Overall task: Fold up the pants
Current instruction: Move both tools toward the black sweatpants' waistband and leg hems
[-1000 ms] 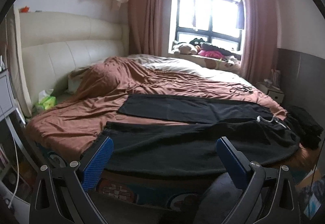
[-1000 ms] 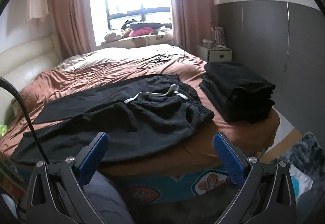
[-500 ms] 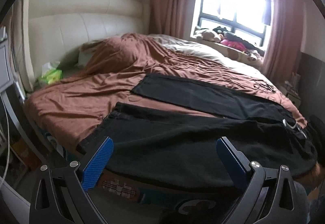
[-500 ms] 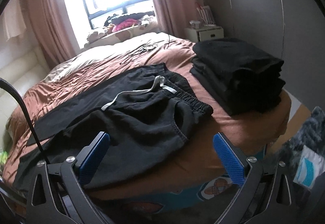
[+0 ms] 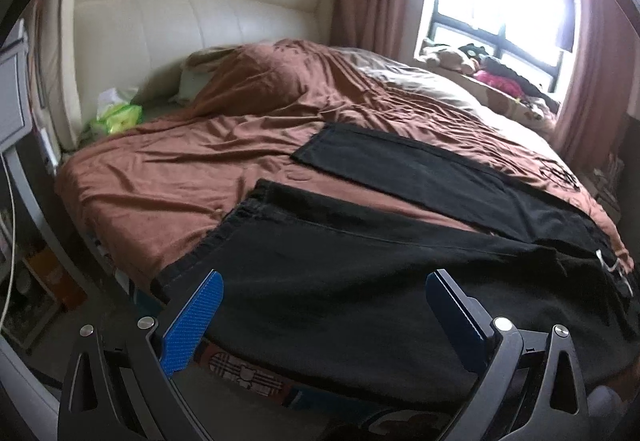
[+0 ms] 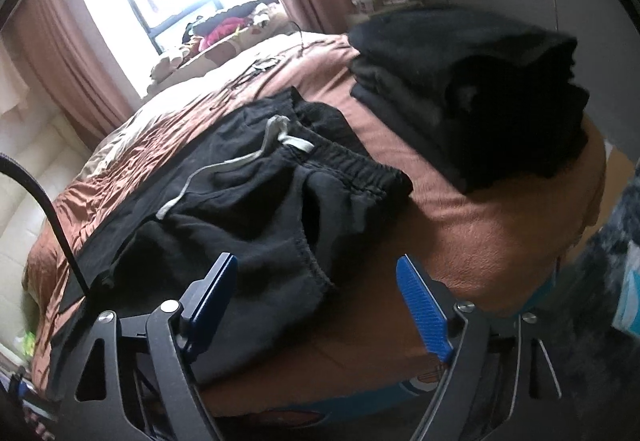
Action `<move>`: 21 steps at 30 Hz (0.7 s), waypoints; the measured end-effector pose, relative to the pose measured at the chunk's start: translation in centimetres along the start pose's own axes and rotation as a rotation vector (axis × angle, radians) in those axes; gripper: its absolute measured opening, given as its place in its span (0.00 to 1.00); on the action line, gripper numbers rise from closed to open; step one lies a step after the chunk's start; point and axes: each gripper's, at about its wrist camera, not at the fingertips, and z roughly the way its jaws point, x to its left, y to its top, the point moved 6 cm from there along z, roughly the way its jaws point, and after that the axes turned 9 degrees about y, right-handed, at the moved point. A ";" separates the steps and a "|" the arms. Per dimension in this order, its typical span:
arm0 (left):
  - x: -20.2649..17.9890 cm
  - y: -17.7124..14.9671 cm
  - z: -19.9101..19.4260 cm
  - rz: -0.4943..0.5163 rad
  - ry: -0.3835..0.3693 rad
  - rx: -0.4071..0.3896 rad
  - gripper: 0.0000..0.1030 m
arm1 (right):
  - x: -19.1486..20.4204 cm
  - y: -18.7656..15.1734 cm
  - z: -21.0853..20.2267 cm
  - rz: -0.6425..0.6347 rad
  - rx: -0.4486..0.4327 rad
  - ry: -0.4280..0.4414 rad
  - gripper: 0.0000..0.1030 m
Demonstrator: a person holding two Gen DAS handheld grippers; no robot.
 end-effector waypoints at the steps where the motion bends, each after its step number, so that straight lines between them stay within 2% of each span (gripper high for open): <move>1: 0.5 -0.1 0.5 -0.014 0.007 0.011 0.99 | -0.5 0.1 0.3 0.012 0.002 -0.001 0.78; 12: 8.1 -1.5 5.1 -0.265 0.039 0.105 0.97 | -3.8 1.1 2.5 0.101 0.052 0.022 0.78; 19: 11.2 -3.4 7.6 -0.452 -0.021 0.171 0.90 | -4.6 0.6 3.2 0.145 0.070 0.055 0.78; 21: 11.7 -3.8 8.2 -0.496 -0.041 0.190 0.83 | -4.9 0.5 3.2 0.160 0.072 0.073 0.78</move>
